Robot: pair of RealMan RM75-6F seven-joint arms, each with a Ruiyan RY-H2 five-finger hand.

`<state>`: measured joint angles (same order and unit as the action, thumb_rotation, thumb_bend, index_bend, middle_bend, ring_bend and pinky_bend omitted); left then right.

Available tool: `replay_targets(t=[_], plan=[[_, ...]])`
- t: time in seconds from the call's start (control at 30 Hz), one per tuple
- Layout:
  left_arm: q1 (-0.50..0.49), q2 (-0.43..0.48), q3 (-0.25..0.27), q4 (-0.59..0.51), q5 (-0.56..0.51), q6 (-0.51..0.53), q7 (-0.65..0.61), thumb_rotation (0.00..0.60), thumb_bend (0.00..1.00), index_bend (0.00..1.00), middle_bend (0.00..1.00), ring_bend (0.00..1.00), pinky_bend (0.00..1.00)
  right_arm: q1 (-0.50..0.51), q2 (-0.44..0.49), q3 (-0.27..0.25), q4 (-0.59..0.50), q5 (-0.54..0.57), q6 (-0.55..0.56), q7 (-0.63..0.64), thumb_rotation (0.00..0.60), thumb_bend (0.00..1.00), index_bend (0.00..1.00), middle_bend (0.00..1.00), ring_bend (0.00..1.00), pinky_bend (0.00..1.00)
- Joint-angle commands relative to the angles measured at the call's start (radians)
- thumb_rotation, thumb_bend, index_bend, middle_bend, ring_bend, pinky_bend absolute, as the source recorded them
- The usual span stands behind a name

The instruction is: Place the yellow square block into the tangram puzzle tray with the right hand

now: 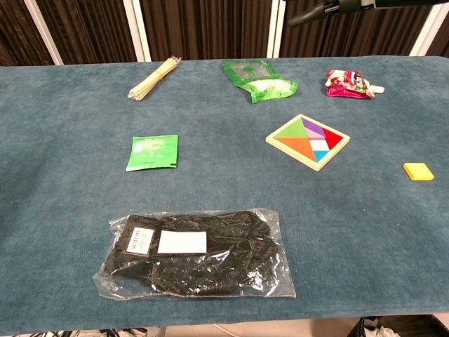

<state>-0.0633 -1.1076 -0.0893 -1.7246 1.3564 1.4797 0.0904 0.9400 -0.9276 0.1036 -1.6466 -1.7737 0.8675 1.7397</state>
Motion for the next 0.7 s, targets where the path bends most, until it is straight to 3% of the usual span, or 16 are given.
replay_targets(t=[0.03, 0.33, 0.7], plan=[[0.0, 0.0, 0.0, -0.001, -0.002, -0.001, 0.001, 0.6, 0.31, 0.0, 0.0, 0.0, 0.0, 0.008, 0.007, -0.007, -0.006, 0.007, 0.003, -0.01, 0.6, 0.1, 0.17, 0.07, 0.01, 0.14], [0.003, 0.002, 0.006, -0.01, 0.0, 0.0, 0.013, 0.6, 0.31, 0.0, 0.0, 0.0, 0.0, 0.016, 0.018, -0.03, -0.027, 0.024, 0.015, -0.044, 0.6, 0.1, 0.17, 0.07, 0.01, 0.14], [0.008, 0.001, 0.01, -0.016, 0.013, 0.014, 0.017, 0.6, 0.31, 0.0, 0.0, 0.0, 0.0, 0.002, 0.011, -0.037, -0.047, 0.106, -0.01, -0.192, 0.6, 0.1, 0.17, 0.07, 0.01, 0.14]])
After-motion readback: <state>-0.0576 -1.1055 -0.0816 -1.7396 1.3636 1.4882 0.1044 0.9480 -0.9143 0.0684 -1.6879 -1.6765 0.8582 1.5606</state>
